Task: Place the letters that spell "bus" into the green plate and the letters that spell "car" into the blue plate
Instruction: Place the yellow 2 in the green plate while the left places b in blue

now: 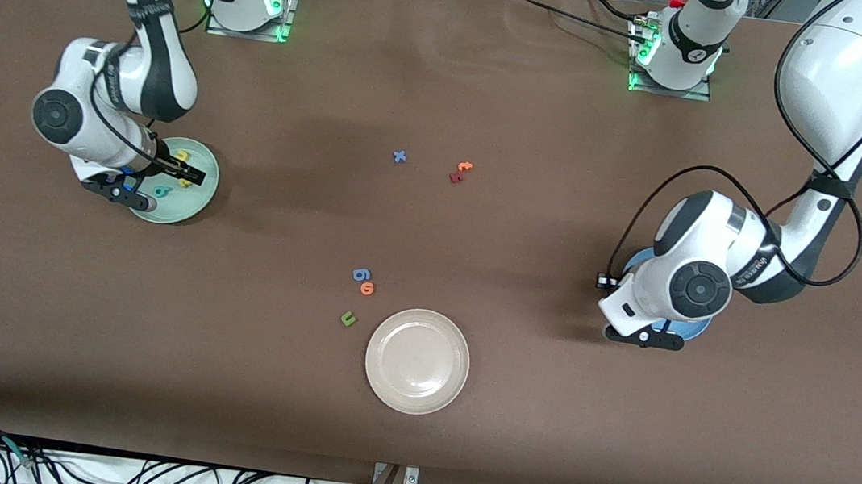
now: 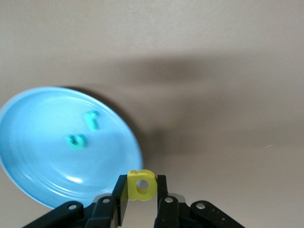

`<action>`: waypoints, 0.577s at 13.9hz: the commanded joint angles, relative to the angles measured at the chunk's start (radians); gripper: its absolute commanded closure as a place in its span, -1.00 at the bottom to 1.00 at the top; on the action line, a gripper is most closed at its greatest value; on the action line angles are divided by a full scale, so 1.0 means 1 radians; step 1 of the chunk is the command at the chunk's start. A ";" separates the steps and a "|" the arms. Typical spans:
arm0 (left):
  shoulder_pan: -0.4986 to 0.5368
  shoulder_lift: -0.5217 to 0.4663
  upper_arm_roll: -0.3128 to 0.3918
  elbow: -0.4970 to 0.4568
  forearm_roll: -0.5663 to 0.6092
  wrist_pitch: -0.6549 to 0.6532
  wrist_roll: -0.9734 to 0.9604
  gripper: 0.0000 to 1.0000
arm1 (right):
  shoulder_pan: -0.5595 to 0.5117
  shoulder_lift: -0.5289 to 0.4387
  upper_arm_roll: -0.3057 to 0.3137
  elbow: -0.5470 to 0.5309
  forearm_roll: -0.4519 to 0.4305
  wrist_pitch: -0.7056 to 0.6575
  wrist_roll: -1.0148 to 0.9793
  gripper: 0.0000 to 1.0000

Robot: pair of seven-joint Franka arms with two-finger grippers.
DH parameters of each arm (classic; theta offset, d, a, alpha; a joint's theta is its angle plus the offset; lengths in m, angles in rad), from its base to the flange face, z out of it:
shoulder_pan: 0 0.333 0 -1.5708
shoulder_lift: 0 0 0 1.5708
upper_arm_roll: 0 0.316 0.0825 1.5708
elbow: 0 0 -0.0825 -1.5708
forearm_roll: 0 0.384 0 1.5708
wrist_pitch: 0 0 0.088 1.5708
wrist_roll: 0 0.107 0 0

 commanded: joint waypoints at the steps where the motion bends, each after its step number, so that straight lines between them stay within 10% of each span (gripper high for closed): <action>1: 0.018 0.032 0.041 0.012 0.034 -0.005 0.172 0.68 | 0.001 -0.053 -0.005 0.160 0.015 -0.268 -0.006 -0.98; 3: 0.021 0.055 0.063 0.010 0.060 0.042 0.181 0.65 | -0.001 -0.052 -0.006 0.316 0.012 -0.463 -0.005 -0.98; 5: 0.017 0.054 0.065 0.007 0.061 0.040 0.184 -0.96 | -0.001 -0.047 -0.009 0.450 0.012 -0.606 -0.005 -0.98; 8: 0.035 0.017 0.065 0.013 0.054 -0.008 0.180 -1.00 | -0.001 -0.052 -0.009 0.593 0.012 -0.711 -0.006 -0.98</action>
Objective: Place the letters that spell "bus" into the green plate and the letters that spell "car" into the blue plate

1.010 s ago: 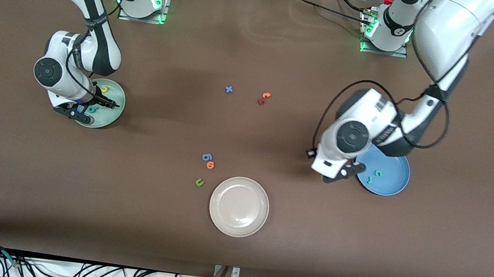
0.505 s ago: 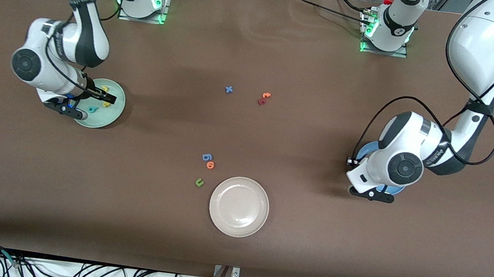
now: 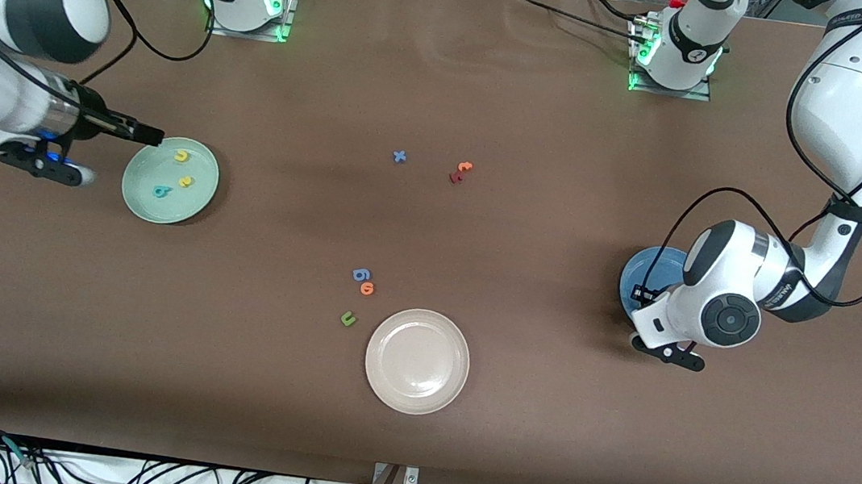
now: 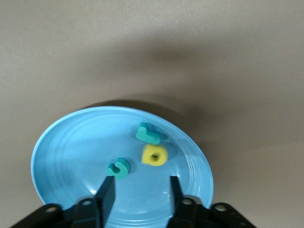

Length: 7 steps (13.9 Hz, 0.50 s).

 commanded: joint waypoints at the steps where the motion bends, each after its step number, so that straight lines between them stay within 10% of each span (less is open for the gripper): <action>1: 0.031 -0.057 -0.004 0.007 0.011 -0.066 0.014 -1.00 | 0.000 0.019 -0.006 0.151 0.011 -0.101 -0.013 -0.98; 7: 0.076 -0.258 -0.013 0.021 -0.029 -0.305 0.015 -1.00 | -0.009 0.001 -0.005 0.322 -0.001 -0.183 -0.023 -0.99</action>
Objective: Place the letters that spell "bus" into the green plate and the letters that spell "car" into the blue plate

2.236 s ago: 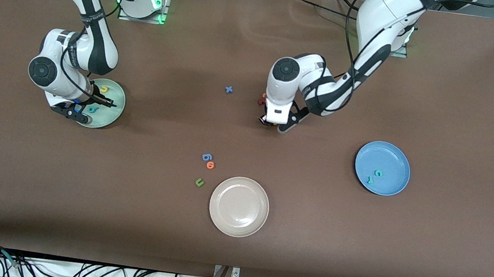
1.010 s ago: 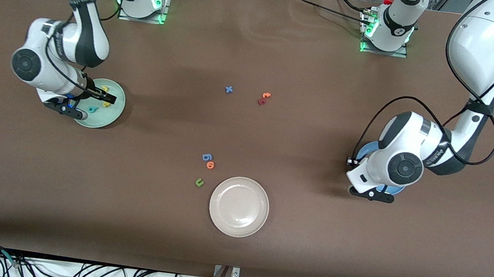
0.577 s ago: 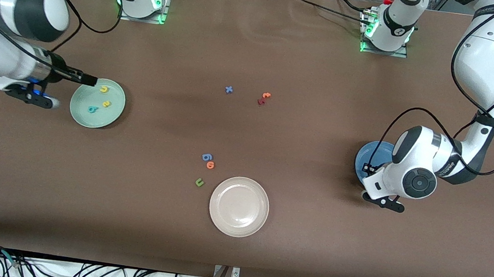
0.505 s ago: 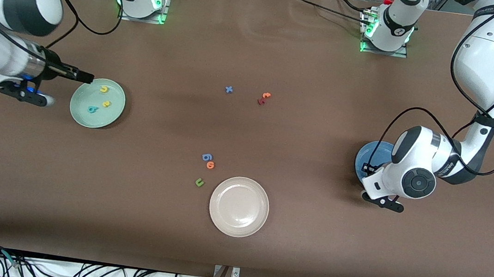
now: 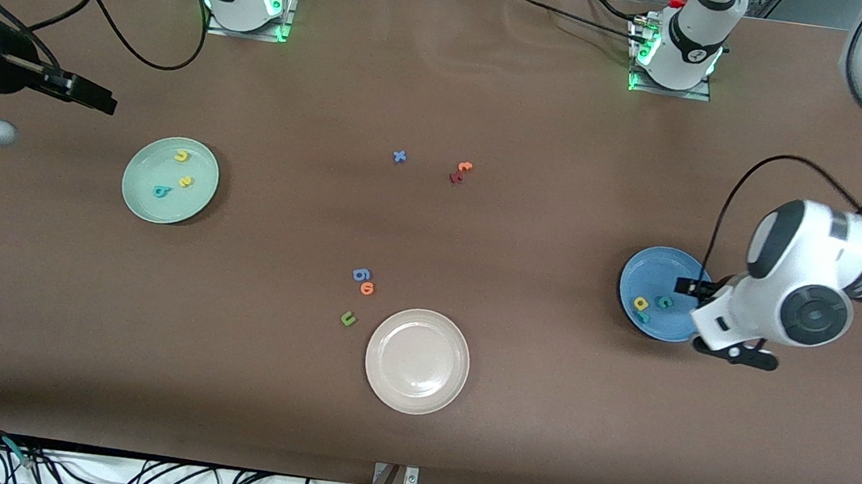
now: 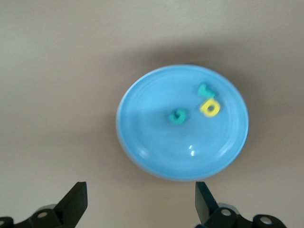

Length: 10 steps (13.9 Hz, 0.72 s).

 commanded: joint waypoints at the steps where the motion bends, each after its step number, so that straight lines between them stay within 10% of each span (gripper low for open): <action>1: 0.001 -0.101 -0.009 0.014 -0.042 -0.127 0.015 -1.00 | -0.033 -0.001 0.021 0.066 0.004 -0.010 -0.029 -0.99; 6: 0.001 -0.162 0.006 0.145 -0.111 -0.330 0.018 -1.00 | -0.206 -0.071 0.189 0.029 -0.010 0.022 -0.169 -0.98; 10: -0.047 -0.295 0.184 0.106 -0.283 -0.301 0.018 -1.00 | -0.222 -0.108 0.257 -0.097 -0.067 0.141 -0.174 -0.98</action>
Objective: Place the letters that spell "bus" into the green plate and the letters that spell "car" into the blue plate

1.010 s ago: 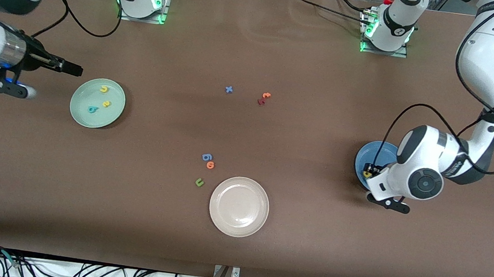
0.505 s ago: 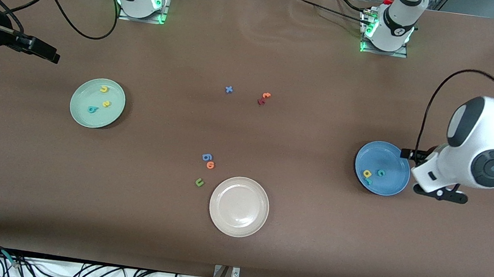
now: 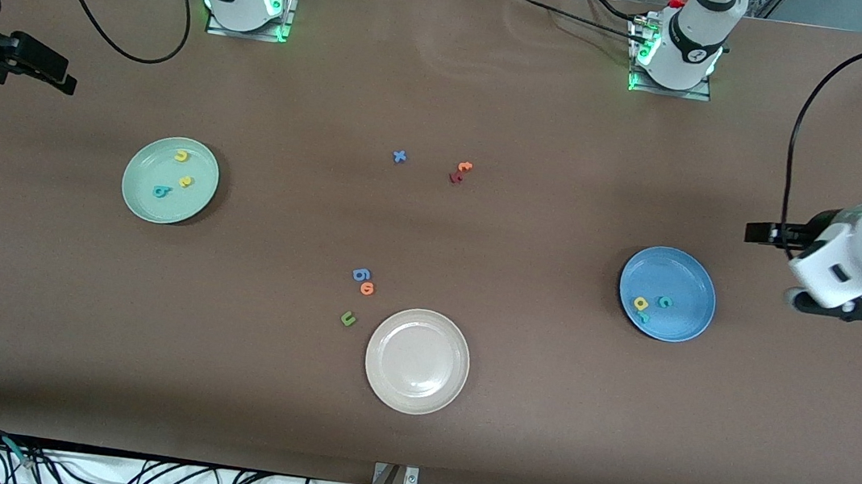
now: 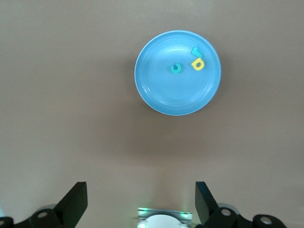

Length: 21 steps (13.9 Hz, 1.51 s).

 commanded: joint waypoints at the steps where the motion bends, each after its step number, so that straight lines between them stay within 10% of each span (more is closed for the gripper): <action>1: -0.082 -0.116 0.151 -0.067 -0.086 0.032 0.016 -1.00 | -0.021 -0.052 0.051 -0.122 -0.032 0.087 -0.014 -0.98; 21: -0.116 -0.310 0.250 -0.157 -0.162 0.131 0.136 -1.00 | -0.001 -0.020 0.059 -0.097 -0.049 0.093 0.069 -0.99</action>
